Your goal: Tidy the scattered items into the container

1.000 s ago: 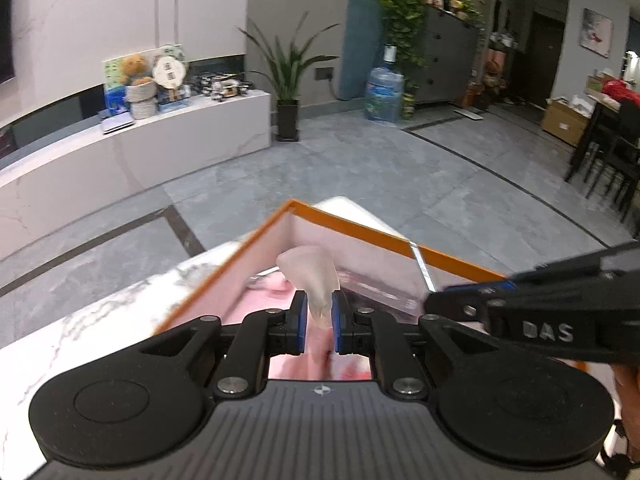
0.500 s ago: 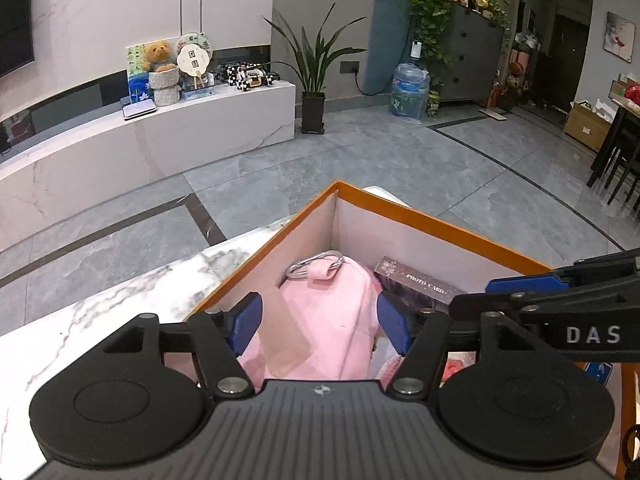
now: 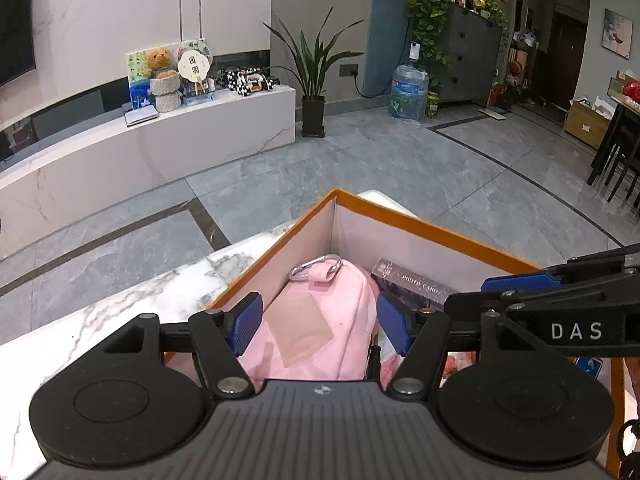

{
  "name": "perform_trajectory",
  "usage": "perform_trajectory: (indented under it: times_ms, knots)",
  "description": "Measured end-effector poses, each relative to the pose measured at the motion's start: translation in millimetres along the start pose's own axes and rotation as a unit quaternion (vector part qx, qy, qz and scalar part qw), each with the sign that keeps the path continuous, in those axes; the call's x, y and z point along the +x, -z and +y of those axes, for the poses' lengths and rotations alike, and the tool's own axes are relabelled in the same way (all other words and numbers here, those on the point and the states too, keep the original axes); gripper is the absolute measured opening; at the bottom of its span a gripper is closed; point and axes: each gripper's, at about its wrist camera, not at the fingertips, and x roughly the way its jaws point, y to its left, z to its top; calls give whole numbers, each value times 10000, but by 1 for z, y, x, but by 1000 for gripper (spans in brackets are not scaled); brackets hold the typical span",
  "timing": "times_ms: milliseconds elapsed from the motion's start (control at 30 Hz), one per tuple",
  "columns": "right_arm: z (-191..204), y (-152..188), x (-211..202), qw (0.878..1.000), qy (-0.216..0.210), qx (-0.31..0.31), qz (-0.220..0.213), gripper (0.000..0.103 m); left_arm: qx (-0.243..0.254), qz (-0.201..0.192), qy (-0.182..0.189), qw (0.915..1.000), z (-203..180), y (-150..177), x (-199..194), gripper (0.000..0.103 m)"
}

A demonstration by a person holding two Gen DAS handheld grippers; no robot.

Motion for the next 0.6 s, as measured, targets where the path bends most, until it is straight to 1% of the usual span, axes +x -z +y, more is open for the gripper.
perform_trajectory:
  times_ms: [267,600]
  knots:
    - [4,-1,-17,9999,28,-28,-113,40,99,-78,-31,9999,-8,-6,-21,74]
    - [8,-2,-43,9995,7,-40,-315,40,273,-330,-76,9991,-22,-17,-57,74]
